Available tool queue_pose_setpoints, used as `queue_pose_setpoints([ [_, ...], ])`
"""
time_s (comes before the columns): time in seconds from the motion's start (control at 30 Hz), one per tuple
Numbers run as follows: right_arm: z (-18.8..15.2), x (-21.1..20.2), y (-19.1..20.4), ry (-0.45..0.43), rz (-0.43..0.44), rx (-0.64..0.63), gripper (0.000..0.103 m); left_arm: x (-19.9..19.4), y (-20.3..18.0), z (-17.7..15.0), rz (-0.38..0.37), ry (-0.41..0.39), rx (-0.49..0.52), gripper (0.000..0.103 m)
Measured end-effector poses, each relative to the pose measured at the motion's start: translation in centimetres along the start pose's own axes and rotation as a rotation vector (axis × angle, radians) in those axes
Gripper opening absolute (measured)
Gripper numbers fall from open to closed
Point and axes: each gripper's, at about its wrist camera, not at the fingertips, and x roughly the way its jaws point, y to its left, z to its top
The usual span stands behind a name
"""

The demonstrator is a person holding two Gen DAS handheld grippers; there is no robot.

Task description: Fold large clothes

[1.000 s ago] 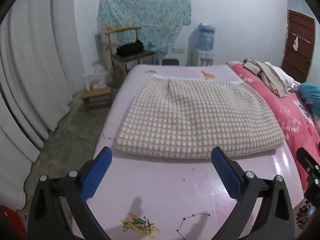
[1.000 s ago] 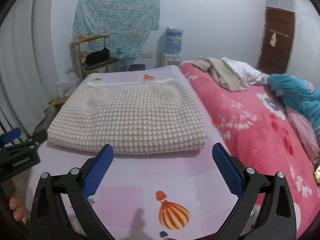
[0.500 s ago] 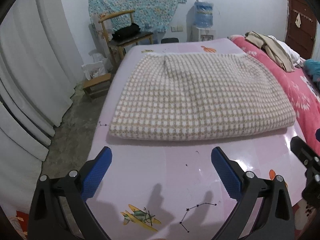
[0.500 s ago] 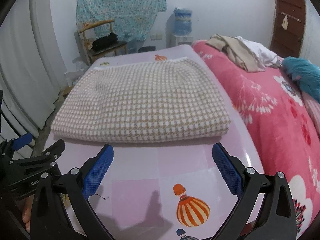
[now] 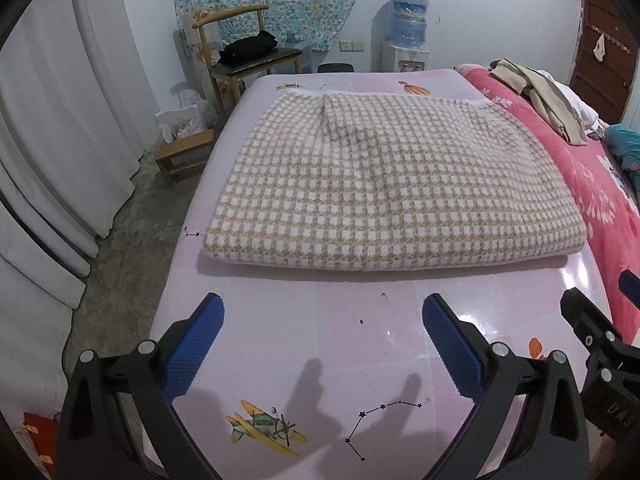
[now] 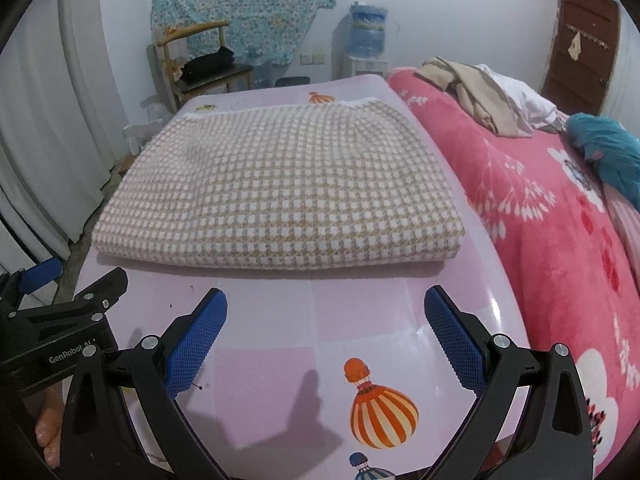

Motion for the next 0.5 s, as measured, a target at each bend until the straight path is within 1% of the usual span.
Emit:
queue_pose_setpoints([
  [0.5, 0.23, -0.26, -0.23, -0.006, -0.007, 0.008, 0.095, 0.21, 0.40, 0.00, -0.016, 0.011, -0.024, 0.098],
])
